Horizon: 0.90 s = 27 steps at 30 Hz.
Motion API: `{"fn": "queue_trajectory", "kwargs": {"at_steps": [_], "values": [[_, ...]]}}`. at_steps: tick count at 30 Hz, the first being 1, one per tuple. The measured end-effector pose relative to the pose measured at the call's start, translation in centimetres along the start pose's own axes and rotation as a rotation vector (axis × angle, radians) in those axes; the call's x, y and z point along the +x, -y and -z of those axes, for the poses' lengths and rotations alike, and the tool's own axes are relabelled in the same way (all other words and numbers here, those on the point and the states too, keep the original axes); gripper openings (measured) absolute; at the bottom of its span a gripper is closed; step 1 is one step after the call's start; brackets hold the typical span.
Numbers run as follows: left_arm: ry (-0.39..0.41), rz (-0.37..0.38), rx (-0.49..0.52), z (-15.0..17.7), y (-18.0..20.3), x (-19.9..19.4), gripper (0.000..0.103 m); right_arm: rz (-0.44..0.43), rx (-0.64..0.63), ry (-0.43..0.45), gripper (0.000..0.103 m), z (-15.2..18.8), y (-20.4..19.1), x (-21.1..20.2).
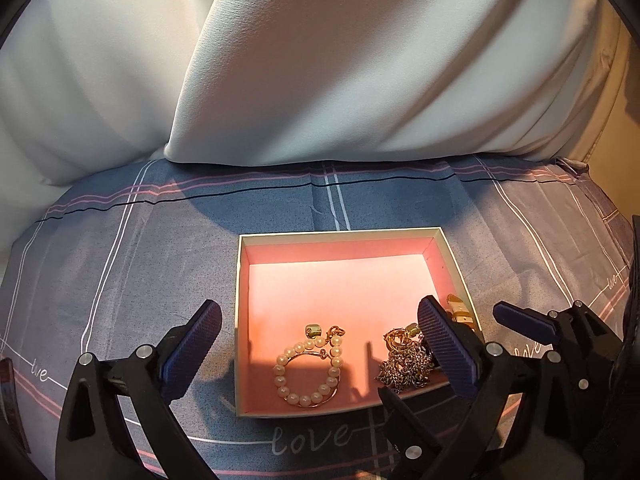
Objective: Organize jewelry
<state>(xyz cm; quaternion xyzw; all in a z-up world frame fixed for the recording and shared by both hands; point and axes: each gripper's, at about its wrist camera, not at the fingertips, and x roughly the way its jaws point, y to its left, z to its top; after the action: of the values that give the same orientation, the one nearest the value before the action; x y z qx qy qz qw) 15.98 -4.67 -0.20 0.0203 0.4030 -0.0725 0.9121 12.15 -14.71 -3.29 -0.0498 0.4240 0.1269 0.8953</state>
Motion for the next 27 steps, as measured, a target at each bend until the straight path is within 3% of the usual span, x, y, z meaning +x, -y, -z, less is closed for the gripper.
{"fn": "queue_trajectory", "kwargs": {"at_steps": [10, 19, 23, 27], "values": [[0.033, 0.001, 0.006, 0.8, 0.6, -2.8, 0.097, 0.033, 0.006, 0.049, 0.098, 0.9, -0.5, -3.6], [0.186, -0.026, -0.025, 4.8, -0.2, -14.4, 0.097, 0.144, 0.059, 0.257, 0.098, 4.9, -1.2, -15.9], [0.206, -0.023, -0.051, 7.0, -0.2, -18.3, 0.097, 0.156, 0.051, 0.32, 0.098, 7.2, -2.8, -19.9], [0.193, -0.013, -0.081, 8.1, -0.5, -20.0, 0.097, 0.131, 0.045, 0.319, 0.098, 8.3, -4.1, -21.3]]}}
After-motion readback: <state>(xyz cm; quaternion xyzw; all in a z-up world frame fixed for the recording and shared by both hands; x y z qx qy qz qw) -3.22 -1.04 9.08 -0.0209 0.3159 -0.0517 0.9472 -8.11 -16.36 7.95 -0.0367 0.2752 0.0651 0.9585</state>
